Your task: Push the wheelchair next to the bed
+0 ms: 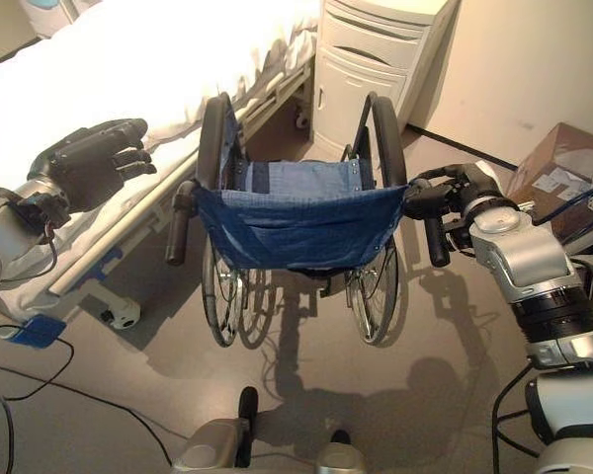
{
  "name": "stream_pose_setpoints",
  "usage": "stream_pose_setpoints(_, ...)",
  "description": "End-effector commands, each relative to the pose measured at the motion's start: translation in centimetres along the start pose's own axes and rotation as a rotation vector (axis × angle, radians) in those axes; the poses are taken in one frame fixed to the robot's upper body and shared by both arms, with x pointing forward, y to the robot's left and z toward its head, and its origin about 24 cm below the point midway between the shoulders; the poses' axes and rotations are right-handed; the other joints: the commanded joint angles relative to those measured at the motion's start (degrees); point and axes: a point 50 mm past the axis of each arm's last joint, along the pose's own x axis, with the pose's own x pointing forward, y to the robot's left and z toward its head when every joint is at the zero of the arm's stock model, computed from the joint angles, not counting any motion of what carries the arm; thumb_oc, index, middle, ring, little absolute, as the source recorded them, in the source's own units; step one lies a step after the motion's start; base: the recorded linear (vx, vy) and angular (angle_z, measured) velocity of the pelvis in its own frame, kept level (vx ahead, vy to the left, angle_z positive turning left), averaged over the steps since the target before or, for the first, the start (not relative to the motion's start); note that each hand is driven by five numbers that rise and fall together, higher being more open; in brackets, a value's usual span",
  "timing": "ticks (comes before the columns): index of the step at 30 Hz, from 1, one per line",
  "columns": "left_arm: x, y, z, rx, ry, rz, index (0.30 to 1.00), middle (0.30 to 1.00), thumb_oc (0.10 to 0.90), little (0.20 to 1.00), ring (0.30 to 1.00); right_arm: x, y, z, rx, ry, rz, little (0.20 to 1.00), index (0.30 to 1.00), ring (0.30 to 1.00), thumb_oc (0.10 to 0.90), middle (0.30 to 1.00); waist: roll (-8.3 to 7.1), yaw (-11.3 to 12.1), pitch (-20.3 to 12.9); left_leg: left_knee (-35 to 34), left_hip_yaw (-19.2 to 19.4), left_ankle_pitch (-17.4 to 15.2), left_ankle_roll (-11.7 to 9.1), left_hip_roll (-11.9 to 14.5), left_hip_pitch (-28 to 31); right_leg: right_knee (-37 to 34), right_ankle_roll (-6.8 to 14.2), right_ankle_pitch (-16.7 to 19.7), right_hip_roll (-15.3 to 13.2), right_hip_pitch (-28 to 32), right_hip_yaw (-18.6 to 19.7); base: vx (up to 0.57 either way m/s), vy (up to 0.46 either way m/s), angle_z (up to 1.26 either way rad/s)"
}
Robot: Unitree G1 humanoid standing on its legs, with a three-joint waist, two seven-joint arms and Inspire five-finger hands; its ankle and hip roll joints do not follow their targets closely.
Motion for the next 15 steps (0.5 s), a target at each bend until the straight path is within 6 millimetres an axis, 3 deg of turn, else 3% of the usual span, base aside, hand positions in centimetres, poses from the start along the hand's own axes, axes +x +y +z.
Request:
stream_pose_setpoints(1, -0.3, -0.1, 0.9, -0.04, -0.115, -0.024, 0.3, 0.3, 0.4, 0.3, 0.3, -1.5, 7.4, 5.0, 0.069, -0.307, 0.348, 0.3, 0.3, 0.3, 0.4, 0.3, 0.59, 5.0, -10.2, 1.8, 1.5, -4.2, -0.5, -1.5, 2.9, 7.2, -2.2, 3.5, 0.6, -8.1, 0.1, 0.02, -0.051, -0.08)
stream_pose_setpoints(6, -0.1, -0.5, 0.2, -0.033, -0.094, -0.023, 0.3, 0.3, 0.4, 0.3, 0.3, -1.6, 7.4, 5.3, 0.083, -0.312, 0.345, 0.3, 0.3, 0.3, 0.4, 0.3, -0.26, 5.1, -9.9, 1.6, 1.5, -4.4, -0.7, -1.4, 2.3, 3.6, -1.7, 5.0, 0.9, -7.7, 1.1, 0.02, -0.073, -0.05)
stream_pose_setpoints(15, 0.0, -0.9, 0.0, -0.039, -0.106, -0.018, 0.3, 0.3, 0.4, 0.3, 0.3, -1.7, 7.8, 4.7, 0.107, -0.303, 0.336, 0.3, 0.3, 0.3, 0.4, 0.3, -0.19, 4.9, -10.7, -1.0, 2.0, -3.9, -1.1, -0.8, 3.7, 0.3, -1.5, 5.9, 1.2, -6.1, 0.7, 0.0, -0.055, -0.01)
